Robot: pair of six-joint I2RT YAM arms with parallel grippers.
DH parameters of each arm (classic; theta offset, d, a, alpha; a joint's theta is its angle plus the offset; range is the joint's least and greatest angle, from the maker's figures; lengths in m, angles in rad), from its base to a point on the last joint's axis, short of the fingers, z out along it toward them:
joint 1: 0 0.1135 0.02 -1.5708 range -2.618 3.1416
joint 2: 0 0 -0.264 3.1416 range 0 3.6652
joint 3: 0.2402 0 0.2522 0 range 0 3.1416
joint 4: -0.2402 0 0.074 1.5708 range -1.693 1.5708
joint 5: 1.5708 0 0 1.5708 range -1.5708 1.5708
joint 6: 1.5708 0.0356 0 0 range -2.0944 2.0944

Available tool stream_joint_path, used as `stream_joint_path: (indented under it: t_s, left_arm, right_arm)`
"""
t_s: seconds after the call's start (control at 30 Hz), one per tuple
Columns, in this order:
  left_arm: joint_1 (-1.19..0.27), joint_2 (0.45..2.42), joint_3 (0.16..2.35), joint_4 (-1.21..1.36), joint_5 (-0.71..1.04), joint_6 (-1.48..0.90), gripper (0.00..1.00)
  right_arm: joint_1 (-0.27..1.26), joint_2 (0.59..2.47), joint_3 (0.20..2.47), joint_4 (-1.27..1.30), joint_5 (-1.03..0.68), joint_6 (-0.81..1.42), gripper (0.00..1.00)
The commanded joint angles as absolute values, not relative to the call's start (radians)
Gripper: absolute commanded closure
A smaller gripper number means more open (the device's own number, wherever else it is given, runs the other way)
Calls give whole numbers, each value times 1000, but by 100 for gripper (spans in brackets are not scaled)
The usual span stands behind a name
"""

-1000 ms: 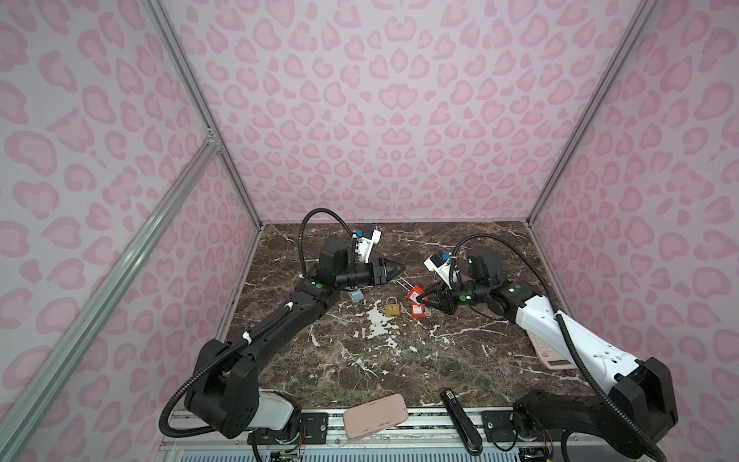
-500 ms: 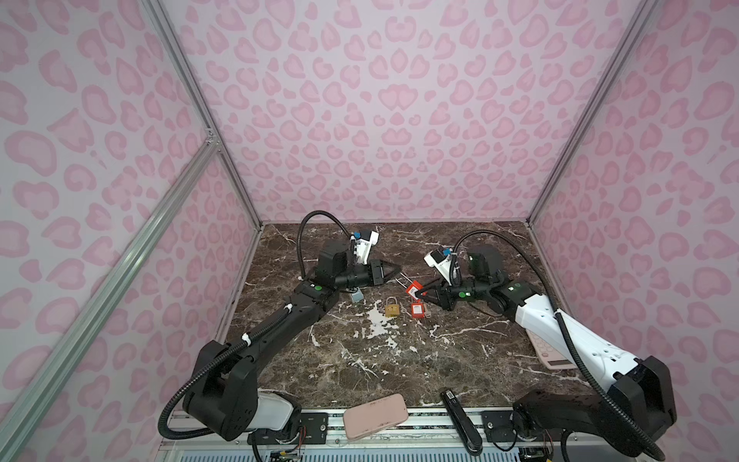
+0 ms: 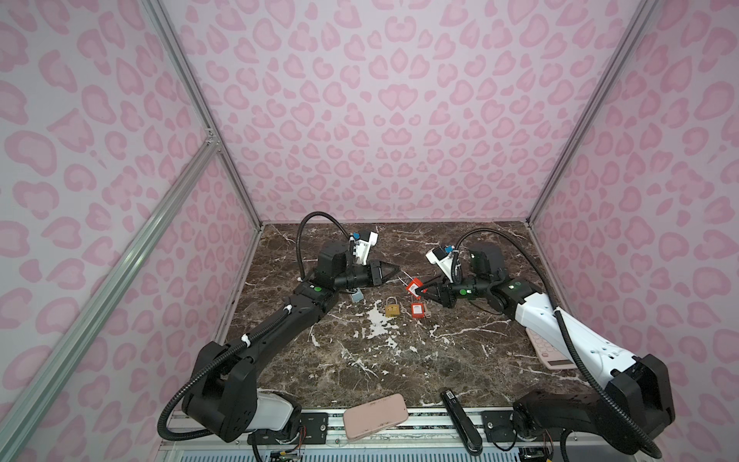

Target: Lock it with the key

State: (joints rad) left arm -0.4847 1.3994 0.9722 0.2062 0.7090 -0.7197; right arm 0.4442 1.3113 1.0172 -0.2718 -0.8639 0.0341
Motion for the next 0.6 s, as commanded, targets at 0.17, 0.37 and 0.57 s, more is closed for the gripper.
stream_joint_path:
  t_s: [0.17,0.37,0.57]
  left_arm:
    - [-486,1404,978,239,739,-717,92]
    - [-482,1369,986,198,755,-665,88]
    - [-467,1252,987,76,764,-534,79]
  right_arm:
    - [444,1320,1008,-183,-917,36,98]
    - [445,1319,1001,-171,-952,-18,100]
    - [454,1258,949,-163,-987,-119,100]
